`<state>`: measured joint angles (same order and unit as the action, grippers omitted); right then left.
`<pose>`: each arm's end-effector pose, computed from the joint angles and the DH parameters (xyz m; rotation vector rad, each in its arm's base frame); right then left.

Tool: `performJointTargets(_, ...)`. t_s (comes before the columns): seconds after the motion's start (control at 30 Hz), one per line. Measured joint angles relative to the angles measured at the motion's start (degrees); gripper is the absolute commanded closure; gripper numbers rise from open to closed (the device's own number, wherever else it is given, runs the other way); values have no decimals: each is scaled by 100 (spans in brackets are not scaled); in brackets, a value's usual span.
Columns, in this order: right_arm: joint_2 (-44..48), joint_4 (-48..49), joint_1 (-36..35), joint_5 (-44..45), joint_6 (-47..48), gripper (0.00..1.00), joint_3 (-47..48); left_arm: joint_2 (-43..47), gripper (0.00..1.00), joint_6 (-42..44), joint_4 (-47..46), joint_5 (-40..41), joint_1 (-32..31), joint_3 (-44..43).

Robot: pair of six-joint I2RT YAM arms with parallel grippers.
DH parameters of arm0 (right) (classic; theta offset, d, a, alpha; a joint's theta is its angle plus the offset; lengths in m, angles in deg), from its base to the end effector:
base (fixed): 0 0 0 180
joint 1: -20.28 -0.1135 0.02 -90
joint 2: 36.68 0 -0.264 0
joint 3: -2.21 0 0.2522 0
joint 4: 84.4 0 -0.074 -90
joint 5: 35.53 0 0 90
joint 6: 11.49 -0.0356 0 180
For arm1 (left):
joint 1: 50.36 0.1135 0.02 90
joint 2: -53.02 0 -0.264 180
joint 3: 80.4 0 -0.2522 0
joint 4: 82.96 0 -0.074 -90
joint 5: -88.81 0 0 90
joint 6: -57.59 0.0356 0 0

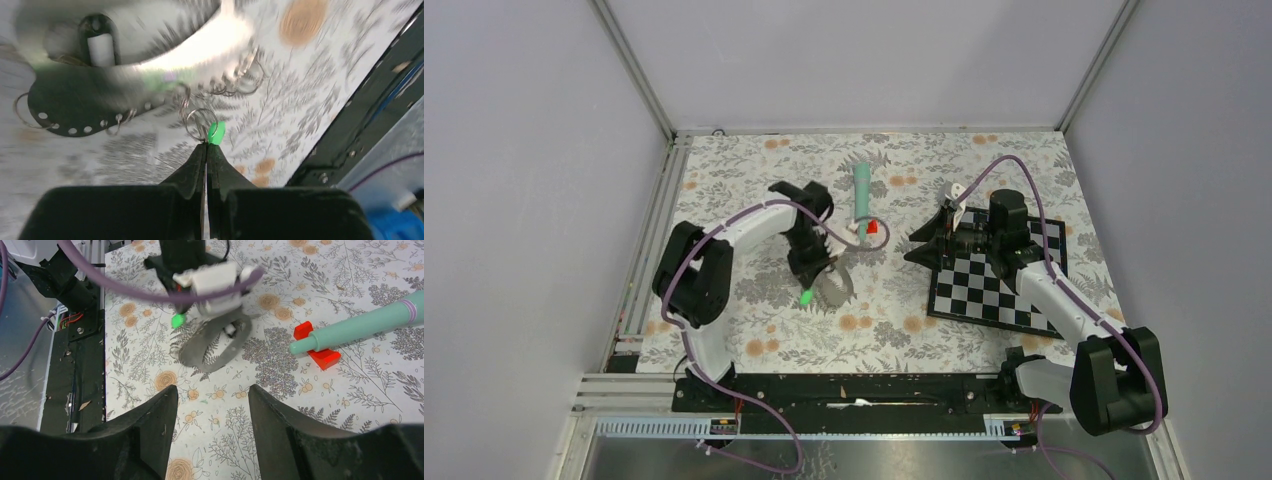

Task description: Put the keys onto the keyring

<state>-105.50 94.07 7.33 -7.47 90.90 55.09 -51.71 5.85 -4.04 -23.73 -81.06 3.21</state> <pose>0.2402 0.0875 0.2632 -1.0825 1.4665 1.0071 0.2869 -0.1862 0.2255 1.7164 2.4739 -0.5940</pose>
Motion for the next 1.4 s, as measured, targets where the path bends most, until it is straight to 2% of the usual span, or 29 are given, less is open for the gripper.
performJointTargets(0.07,0,-9,4,2,31,39,0,-17,100,59,-22,219,17,669)
performJointTargets(0.2,20,-31,22,24,90,38,0,208,100,170,168,601,149,1224)
performJointTargets(0.43,59,-37,33,90,140,38,-2,105,99,271,74,1196,236,1587)
performJointTargets(0.73,125,-37,37,101,175,38,-7,-70,70,199,-20,1231,264,1552)
performJointTargets(0.87,127,-37,37,101,188,37,-9,-90,46,153,-48,1207,264,1327)
performJointTargets(0.97,129,-37,37,101,199,37,-9,-87,40,127,-59,1207,264,1123)
performJointTargets(1.17,127,-42,37,101,199,37,-9,-63,40,133,-114,890,256,719)
performJointTargets(1.4,129,-356,153,101,258,37,66,-57,42,72,-758,754,-50,741)
